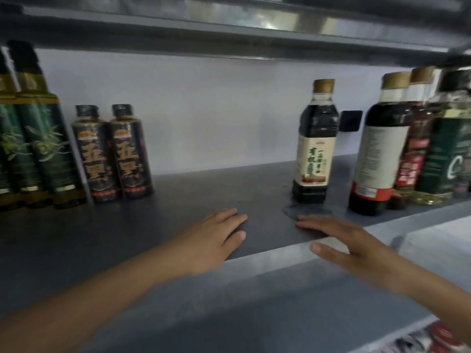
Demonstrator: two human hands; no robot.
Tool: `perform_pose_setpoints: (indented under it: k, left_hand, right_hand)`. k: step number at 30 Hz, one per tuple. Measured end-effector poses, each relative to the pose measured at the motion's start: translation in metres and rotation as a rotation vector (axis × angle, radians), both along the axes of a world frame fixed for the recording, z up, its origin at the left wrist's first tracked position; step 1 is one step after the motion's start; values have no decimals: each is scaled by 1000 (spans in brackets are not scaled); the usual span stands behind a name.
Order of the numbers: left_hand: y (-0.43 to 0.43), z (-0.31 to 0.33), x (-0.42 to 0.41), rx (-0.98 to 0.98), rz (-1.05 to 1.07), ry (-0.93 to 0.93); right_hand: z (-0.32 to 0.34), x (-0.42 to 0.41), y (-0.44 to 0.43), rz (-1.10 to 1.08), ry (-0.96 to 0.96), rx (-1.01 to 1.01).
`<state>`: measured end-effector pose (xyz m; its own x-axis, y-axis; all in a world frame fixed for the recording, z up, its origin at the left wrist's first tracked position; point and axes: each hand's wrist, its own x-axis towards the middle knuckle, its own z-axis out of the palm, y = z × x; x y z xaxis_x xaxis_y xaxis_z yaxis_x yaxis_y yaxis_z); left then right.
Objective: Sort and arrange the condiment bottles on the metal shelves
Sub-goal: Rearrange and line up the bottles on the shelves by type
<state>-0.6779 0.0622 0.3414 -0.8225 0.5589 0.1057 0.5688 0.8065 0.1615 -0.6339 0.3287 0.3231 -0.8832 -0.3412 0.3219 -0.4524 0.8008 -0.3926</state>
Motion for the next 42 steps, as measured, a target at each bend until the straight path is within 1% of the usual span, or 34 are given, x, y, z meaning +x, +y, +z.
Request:
perform_pose_setpoints:
  k: [3, 6, 9, 12, 14, 17, 20, 23, 25, 27, 28, 31, 32, 35, 37, 40, 42]
  left_hand:
    - [42, -3, -15, 130, -43, -56]
    - [82, -2, -29, 405, -23, -201]
    - [119, 2, -45, 699, 20, -262]
    - [148, 6, -58, 973, 38, -301]
    - [160, 8, -66, 1047, 69, -287]
    - [169, 9, -77, 1103, 114, -272]
    - [168, 8, -81, 1119, 140, -263]
    - [165, 7, -80, 1126, 154, -262]
    - [163, 7, -80, 1121, 147, -269]
    - [161, 6, -81, 1109, 137, -272]
    - [161, 5, -82, 1103, 134, -269]
    - [160, 5, -84, 1087, 131, -257]
    - [160, 5, -85, 1078, 128, -255]
    - [158, 6, -86, 1055, 114, -246]
    - [157, 7, -86, 1047, 108, -243]
    - [157, 7, -86, 1035, 97, -243]
    - [155, 8, -86, 1025, 84, -249]
  right_hand:
    - [-1, 9, 33, -95, 21, -184]
    - [-1, 11, 61, -233, 158, -405]
    - [-1, 2, 79, -377, 275, -623]
    - [2, -11, 87, -462, 319, -733]
    - [4, -20, 89, -453, 314, -740]
    - [5, -29, 94, -435, 303, -677]
    - [6, -34, 95, -437, 314, -612]
    - [8, -35, 91, -435, 306, -602]
    - [9, -36, 87, -447, 271, -650]
    - [9, -37, 83, -456, 208, -648]
    - [9, -38, 82, -447, 167, -643]
    - [12, -42, 76, -373, 61, -728]
    - [13, -43, 74, -372, 53, -727]
    - [16, -49, 69, -395, 46, -625]
    - [18, -52, 67, -372, 5, -597]
    - [22, -54, 71, -262, -121, -695]
    - [24, -55, 74, -236, -134, -746]
